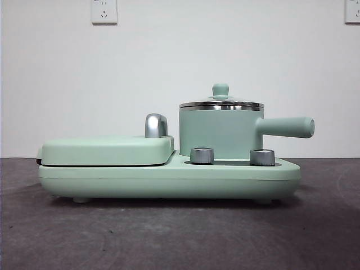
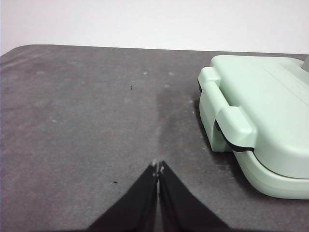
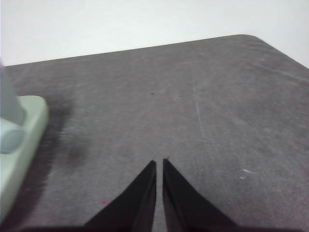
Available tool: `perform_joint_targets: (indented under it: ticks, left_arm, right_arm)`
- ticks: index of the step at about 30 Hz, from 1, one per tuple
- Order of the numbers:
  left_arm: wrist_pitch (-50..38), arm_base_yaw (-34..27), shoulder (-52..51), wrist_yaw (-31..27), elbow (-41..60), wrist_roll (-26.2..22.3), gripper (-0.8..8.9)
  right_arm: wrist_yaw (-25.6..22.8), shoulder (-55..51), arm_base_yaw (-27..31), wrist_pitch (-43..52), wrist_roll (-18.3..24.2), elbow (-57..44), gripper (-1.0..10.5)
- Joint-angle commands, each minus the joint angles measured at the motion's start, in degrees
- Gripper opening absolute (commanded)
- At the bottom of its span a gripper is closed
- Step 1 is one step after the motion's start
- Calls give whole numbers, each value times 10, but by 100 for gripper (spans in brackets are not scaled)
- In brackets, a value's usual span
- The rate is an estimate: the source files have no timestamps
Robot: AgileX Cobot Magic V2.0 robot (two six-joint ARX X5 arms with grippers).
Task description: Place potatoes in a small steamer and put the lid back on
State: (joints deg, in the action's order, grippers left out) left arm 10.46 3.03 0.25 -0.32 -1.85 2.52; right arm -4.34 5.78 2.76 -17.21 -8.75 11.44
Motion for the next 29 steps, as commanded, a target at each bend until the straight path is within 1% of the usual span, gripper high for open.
perform_joint_targets:
  ticks: [1, 4, 8, 10, 13, 18, 29]
  left_arm:
    - [3, -1, -1, -4, 11, -5, 5]
    - [3, -1, -1, -4, 11, -5, 6]
    - [3, -1, -1, -4, 11, -5, 5]
    - [3, -1, -1, -4, 11, -5, 6]
    - [3, -1, -1, -4, 11, -5, 5]
    - [3, -1, -1, -4, 11, -5, 5]
    - [3, -1, -1, -4, 11, -5, 5]
  right_arm:
    - [-2, -13, -6, 47, 9, -39, 20]
    - [3, -27, -15, 82, 14, -79, 20]
    - [22, -42, -22, 88, 24, -108, 20]
    - [38, -53, -22, 69, 40, -108, 20]
    - [53, -56, -23, 73, 66, -108, 20]
    - [58, -56, -23, 70, 83, -108, 20]
    - [58, -56, -23, 82, 81, -108, 20]
